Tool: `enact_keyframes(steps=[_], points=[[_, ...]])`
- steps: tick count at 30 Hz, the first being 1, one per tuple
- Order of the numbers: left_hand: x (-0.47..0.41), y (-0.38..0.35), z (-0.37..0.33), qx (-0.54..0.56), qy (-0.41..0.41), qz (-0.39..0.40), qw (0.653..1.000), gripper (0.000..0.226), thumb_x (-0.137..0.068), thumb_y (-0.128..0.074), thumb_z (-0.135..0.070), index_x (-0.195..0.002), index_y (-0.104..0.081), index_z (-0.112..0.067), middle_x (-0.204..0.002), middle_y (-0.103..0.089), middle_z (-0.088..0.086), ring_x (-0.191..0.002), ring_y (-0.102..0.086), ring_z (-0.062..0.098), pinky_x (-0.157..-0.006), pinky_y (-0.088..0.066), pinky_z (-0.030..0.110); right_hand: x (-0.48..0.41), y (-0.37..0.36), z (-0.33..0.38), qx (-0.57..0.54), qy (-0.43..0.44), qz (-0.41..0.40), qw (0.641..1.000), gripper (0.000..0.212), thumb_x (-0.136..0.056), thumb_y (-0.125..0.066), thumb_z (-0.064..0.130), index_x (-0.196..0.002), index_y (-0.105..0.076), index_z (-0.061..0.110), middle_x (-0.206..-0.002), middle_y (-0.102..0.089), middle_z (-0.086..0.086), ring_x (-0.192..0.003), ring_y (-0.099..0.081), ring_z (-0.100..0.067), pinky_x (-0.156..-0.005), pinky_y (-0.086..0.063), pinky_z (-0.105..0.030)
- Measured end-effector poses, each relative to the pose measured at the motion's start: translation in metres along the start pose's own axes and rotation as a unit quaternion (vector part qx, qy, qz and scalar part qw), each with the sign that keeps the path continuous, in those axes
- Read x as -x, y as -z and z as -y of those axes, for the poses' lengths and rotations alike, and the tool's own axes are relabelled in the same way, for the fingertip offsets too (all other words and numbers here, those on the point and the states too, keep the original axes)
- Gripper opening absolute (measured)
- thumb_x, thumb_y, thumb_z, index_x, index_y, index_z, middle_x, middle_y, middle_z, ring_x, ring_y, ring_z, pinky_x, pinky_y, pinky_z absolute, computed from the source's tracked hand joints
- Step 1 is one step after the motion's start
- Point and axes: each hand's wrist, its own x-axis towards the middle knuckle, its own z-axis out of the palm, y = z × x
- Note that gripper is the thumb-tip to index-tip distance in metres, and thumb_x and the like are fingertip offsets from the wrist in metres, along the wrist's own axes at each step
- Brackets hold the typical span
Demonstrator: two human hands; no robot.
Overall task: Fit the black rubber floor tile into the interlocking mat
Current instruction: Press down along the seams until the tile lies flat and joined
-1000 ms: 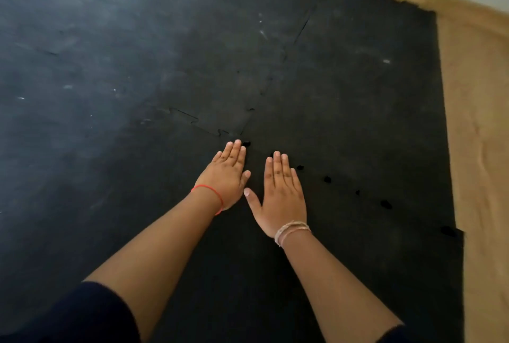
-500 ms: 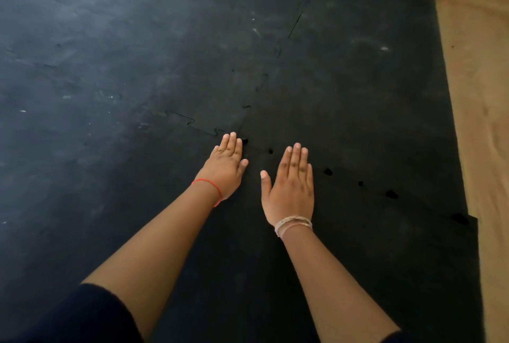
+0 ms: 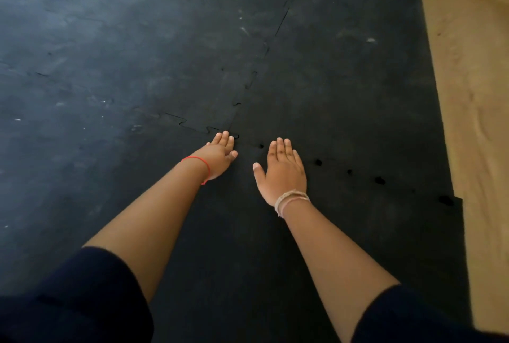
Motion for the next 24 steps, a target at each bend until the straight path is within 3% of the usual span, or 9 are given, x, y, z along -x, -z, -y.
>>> enact_keyframes(steps=[4,7,10,17,24], points=[[0.014,-0.036,-0.004,-0.029,-0.012,-0.092,0.995,0.062,-0.098,-0.023,-0.033,-0.145,0.009,-0.008,-0.154,0.017,0.008,-0.141,0.015,0.019,-0.114,0.004,0.032,0.007,0.011,-0.010,0.073,0.070,0.077,0.992,0.074,-0.096,-0.027,0.048,-0.147,0.005,0.004,-0.157,0.011,-0.011,-0.143,0.011,-0.022,-0.116,0.001,-0.035],[0.012,-0.029,-0.002,-0.018,-0.011,-0.064,0.998,0.058,-0.099,-0.021,-0.030,-0.145,0.007,-0.009,-0.154,0.015,0.007,-0.141,0.013,0.018,-0.114,0.002,0.031,0.001,0.023,-0.013,0.127,0.097,0.162,0.974,0.098,-0.086,-0.040,0.063,-0.145,0.012,0.004,-0.154,0.019,-0.013,-0.142,0.014,-0.025,-0.115,0.000,-0.036],[0.007,-0.018,-0.004,-0.027,-0.001,-0.025,0.999,0.055,-0.100,-0.018,-0.027,-0.145,0.006,-0.008,-0.154,0.015,0.008,-0.141,0.012,0.019,-0.114,0.000,0.031,-0.008,0.031,-0.011,0.136,0.093,0.233,0.958,0.113,-0.078,-0.052,0.066,-0.144,0.015,0.003,-0.154,0.021,-0.015,-0.142,0.014,-0.027,-0.115,-0.001,-0.037],[0.006,-0.008,-0.010,-0.028,0.022,0.015,0.999,0.054,-0.100,-0.018,-0.025,-0.145,0.007,-0.007,-0.154,0.016,0.009,-0.141,0.013,0.021,-0.114,0.000,0.032,-0.016,0.032,-0.003,0.162,0.075,0.266,0.947,0.118,-0.075,-0.056,0.066,-0.144,0.015,0.002,-0.153,0.020,-0.017,-0.142,0.013,-0.030,-0.115,-0.003,-0.039],[0.018,-0.024,-0.008,-0.046,0.002,-0.037,0.998,0.058,-0.099,-0.023,-0.027,-0.144,0.009,-0.008,-0.154,0.017,0.009,-0.141,0.013,0.021,-0.114,0.001,0.033,0.001,0.027,-0.005,0.139,0.102,0.223,0.959,0.104,-0.084,-0.054,0.054,-0.144,0.014,0.004,-0.154,0.020,-0.015,-0.142,0.014,-0.027,-0.115,-0.001,-0.038]])
